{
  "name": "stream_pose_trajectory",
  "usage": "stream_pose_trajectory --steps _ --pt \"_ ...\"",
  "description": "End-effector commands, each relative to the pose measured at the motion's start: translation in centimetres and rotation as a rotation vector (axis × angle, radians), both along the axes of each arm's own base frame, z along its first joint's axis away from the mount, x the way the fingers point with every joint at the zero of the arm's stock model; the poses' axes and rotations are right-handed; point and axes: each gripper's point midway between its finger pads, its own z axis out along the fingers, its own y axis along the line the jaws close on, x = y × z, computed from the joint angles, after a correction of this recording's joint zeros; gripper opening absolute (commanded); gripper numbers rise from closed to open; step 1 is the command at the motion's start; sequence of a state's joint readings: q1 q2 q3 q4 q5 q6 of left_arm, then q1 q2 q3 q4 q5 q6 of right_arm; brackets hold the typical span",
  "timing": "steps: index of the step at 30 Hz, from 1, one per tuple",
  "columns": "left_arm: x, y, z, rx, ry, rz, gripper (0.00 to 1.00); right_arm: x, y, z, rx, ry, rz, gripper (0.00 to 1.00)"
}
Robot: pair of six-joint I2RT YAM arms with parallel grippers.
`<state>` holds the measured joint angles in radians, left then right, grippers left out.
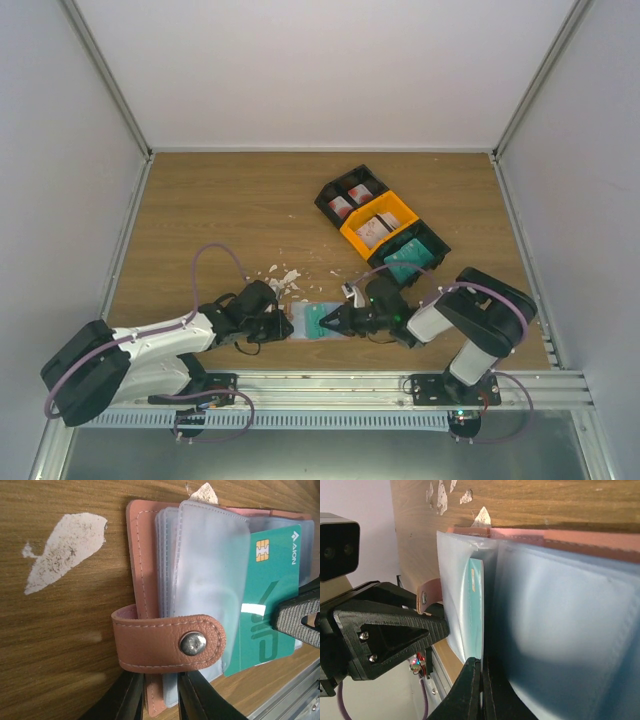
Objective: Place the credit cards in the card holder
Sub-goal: Insert the credit card into the card holder.
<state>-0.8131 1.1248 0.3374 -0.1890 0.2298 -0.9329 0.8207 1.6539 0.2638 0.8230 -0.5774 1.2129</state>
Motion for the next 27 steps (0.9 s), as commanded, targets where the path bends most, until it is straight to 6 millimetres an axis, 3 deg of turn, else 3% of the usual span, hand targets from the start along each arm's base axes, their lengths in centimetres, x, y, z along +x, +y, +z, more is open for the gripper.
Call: stream_pose_trajectory --steps 1,8,18,27 --pt "-0.4 -0.3 -0.8 0.003 0.006 -0.018 0.23 0.4 0.9 -0.5 -0.012 -0.011 0.003 0.01" --pt "-0.5 -0.1 -1.2 0.020 0.017 -0.008 0.21 1.0 0.8 -0.9 -0.042 -0.039 -0.018 0.00" --pt "-0.7 0.9 -1.7 0.057 0.032 0.020 0.13 1.2 -1.6 -1.1 -0.141 -0.081 -0.087 0.01" --pt "-0.8 0.6 -1.6 0.041 0.032 0.011 0.13 1.7 -1.3 -1.0 -0.144 -0.102 -0.087 0.01"
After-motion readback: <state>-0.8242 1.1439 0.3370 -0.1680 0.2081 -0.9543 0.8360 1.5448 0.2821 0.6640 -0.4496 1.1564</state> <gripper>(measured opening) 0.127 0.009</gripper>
